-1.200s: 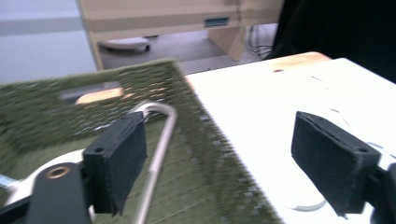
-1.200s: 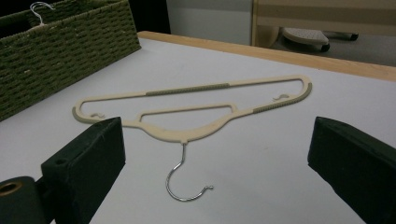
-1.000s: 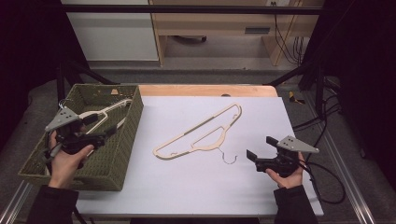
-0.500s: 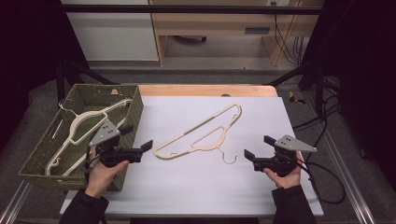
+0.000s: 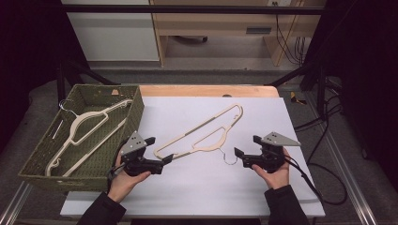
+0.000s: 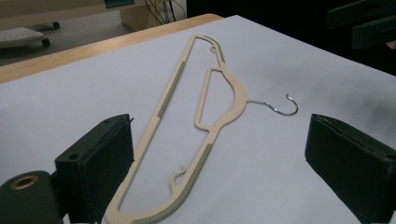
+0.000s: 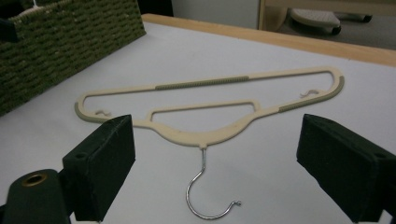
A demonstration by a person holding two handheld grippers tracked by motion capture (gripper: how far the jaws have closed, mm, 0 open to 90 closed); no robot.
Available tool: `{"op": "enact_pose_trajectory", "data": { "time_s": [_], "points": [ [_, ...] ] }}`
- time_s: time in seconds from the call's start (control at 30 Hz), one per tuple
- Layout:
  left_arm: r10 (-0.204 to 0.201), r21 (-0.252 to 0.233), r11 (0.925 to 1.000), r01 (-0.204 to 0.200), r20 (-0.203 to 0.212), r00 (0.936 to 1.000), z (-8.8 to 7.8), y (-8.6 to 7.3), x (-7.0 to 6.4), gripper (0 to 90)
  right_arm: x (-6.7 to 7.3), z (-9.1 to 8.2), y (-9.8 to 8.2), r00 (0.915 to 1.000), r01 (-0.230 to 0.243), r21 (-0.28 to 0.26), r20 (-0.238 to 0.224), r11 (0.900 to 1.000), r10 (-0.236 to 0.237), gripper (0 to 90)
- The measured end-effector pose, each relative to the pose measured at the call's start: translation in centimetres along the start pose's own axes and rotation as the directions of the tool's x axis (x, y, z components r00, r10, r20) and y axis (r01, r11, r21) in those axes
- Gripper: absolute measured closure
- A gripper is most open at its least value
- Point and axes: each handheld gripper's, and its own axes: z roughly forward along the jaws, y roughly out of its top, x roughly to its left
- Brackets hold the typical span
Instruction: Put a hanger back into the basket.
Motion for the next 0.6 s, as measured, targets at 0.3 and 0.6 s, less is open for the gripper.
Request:
{"op": "enact_pose_trajectory", "data": {
  "time_s": [0.3, 0.6],
  "points": [
    [0.012, 0.024, 0.9997, -0.011, -0.023, 0.9997, 0.3, -0.6, 0.0, 7.9, 0.4, 4.5, -0.2, 0.9999, -0.001, 0.077, 0.01, 0.997, 0.0, 23.1],
    [0.015, 0.016, 0.9998, -0.014, -0.02, 0.9997, 0.3, -0.7, 0.0, 8.0, 0.8, 8.5, -1.3, 0.9993, 0.01, 0.186, 0.034, 0.983, -0.017, 35.2]
  ]
}}
